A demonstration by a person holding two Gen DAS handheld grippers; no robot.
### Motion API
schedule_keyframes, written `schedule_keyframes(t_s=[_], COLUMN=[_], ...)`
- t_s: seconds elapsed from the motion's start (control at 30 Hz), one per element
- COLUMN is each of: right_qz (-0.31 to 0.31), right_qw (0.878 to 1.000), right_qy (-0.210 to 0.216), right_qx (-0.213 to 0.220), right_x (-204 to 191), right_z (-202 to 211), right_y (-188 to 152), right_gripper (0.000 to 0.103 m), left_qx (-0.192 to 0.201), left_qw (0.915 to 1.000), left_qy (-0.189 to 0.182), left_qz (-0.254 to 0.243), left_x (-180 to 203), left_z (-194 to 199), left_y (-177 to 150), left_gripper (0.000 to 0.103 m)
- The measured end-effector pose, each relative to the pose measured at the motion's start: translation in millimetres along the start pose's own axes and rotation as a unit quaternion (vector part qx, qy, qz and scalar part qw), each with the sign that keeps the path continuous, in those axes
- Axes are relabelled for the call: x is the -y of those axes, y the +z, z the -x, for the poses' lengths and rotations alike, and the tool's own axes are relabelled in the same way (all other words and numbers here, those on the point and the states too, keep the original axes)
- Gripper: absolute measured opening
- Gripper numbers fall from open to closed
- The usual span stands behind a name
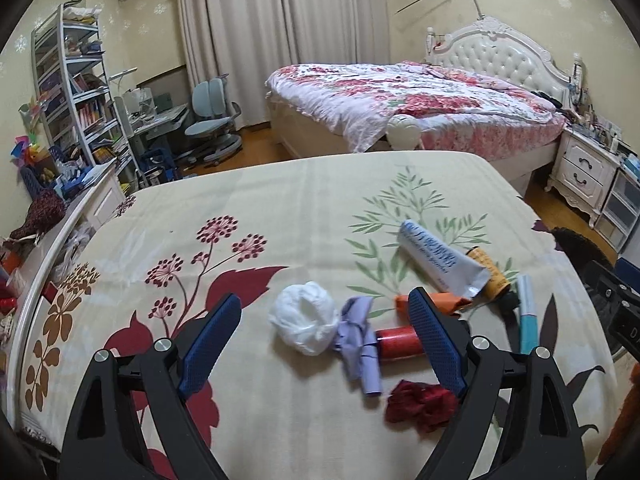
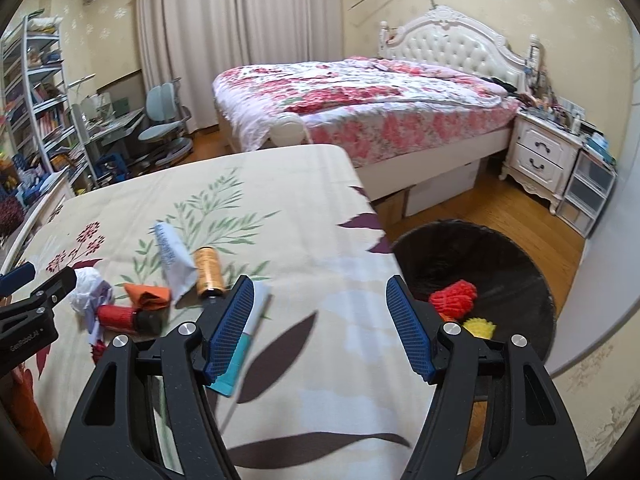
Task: Collect trash
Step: 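Grasp the white plastic bag on the bed with the left tool, then grasp the white tube with the right tool while the left tool holds the white bag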
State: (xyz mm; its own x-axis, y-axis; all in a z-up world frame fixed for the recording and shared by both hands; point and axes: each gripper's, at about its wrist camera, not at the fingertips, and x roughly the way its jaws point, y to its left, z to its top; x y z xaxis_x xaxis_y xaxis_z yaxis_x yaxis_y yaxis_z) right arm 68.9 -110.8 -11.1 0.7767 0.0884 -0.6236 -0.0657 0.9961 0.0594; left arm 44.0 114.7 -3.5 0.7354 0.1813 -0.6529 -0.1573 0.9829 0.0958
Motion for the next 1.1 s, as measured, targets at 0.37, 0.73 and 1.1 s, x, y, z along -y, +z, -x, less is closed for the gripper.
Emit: schedule_keyframes(t_s=[0.37, 0.73, 1.1], right_qz=[0.038, 0.052, 0.094], right_qw=[0.999, 0.998, 0.992], right_qy=[0.024, 0.040, 0.074], right_qx=[-0.012, -0.023, -0.037], right_x=[-41, -60, -102], right_z=[-9, -18, -45], right_y=[1, 3, 23], right_gripper=[0.067, 0.067, 0.065], left_qx=[-0.029, -0.043, -0.027], left_qw=[0.9994, 0.9970, 0.9983], left_qy=[-0.011, -0.061, -0.037], left_qz=[0.016, 0.019, 0.035], left_x=[-27, -27, -54], left_z=[-32, -43, -36], left_y=[-6, -12, -5], left_gripper=[0.072, 0.040, 0.037])
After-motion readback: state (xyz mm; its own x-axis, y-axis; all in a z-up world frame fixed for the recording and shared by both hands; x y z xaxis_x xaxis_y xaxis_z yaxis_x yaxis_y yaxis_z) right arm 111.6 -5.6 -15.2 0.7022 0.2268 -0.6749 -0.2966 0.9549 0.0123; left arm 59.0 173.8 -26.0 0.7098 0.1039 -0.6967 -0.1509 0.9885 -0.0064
